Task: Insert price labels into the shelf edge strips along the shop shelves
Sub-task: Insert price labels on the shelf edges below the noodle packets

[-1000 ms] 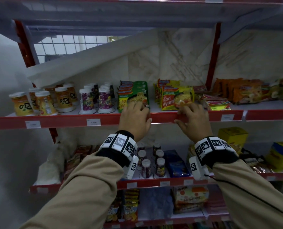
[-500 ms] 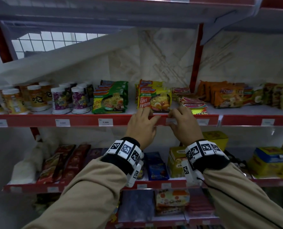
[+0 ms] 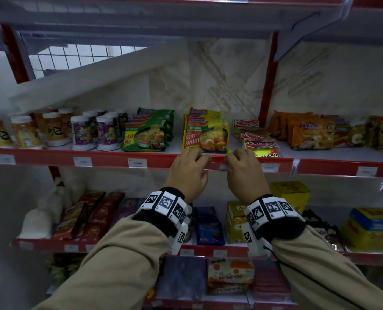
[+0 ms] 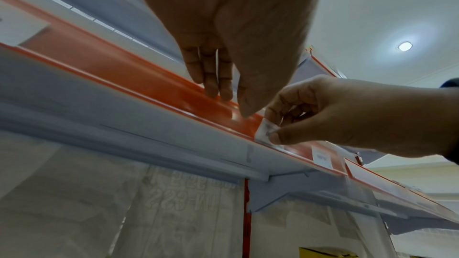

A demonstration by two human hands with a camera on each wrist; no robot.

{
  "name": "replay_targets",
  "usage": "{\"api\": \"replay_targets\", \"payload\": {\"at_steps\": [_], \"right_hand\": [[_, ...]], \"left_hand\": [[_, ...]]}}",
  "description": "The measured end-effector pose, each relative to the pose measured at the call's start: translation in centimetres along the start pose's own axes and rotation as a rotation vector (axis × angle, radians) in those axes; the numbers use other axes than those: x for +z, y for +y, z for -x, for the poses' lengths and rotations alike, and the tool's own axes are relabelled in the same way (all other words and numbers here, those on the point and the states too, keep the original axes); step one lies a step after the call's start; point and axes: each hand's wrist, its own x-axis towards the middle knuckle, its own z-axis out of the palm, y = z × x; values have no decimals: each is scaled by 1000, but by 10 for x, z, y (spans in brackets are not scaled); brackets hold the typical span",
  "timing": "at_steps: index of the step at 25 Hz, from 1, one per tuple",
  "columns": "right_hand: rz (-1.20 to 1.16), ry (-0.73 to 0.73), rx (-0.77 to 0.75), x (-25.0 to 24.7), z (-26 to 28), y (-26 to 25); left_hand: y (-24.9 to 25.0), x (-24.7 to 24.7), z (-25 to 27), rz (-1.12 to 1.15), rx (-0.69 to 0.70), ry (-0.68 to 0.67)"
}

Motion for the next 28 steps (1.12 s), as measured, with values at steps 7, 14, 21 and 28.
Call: {"api": "replay_targets", "payload": {"at_steps": [7, 14, 21, 28], "right_hand": [[-367, -53, 110, -11, -15, 7], [-1091, 125, 432, -16, -12, -6], [-1007, 69, 352, -1, -7, -15], [-720, 208, 208, 1, -22, -8]], "left_hand": [[-3, 5, 1, 107, -46, 51], [-4, 9, -1, 270, -113, 144], [-8, 18, -4, 294, -96, 216], [-20, 10, -4, 151, -41, 138]]}}
